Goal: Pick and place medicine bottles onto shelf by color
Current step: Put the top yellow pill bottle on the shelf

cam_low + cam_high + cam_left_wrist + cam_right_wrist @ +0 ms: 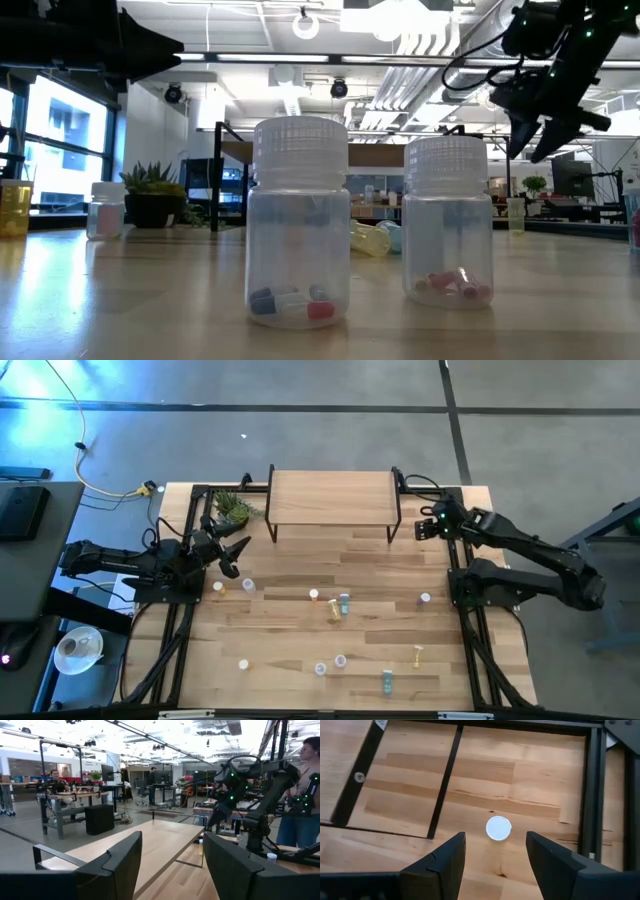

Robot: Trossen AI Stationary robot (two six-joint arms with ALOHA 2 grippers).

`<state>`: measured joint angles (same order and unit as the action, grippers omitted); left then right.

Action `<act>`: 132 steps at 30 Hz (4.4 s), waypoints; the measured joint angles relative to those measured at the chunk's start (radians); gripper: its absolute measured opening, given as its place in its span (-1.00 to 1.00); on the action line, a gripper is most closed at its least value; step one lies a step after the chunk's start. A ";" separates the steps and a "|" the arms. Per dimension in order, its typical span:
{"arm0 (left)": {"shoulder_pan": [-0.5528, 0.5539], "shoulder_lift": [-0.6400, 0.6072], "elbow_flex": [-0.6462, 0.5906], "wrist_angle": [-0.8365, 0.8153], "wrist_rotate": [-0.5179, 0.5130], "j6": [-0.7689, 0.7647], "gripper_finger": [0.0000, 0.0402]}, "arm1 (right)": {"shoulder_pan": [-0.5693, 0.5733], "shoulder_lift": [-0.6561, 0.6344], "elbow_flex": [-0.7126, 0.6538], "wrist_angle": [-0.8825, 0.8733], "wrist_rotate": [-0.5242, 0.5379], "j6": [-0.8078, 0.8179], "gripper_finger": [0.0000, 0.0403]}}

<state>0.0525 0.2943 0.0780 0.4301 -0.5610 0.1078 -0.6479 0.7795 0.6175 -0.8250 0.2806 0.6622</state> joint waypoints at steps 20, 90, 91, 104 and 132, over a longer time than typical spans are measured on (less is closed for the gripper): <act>0.000 0.000 0.000 0.000 0.000 -0.003 0.00 | 0.000 0.082 -0.110 0.190 0.088 0.116 -0.01; 0.000 0.000 0.000 0.000 0.000 0.000 0.00 | 0.000 0.292 -0.108 0.261 0.083 0.072 -0.49; 0.000 0.000 0.000 0.000 0.000 0.000 0.00 | 0.000 0.291 -0.108 0.260 0.082 0.070 -0.49; 0.000 0.000 0.000 0.000 0.000 0.000 0.00 | 0.000 0.290 -0.107 0.254 0.050 0.070 -0.49; 0.000 0.000 0.000 -0.015 -0.001 -0.001 0.00 | 0.001 0.065 0.048 0.098 0.065 0.015 -0.49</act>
<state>0.0527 0.2943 0.0784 0.4149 -0.5617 0.1068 -0.6472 0.8448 0.6653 -0.7275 0.3460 0.6772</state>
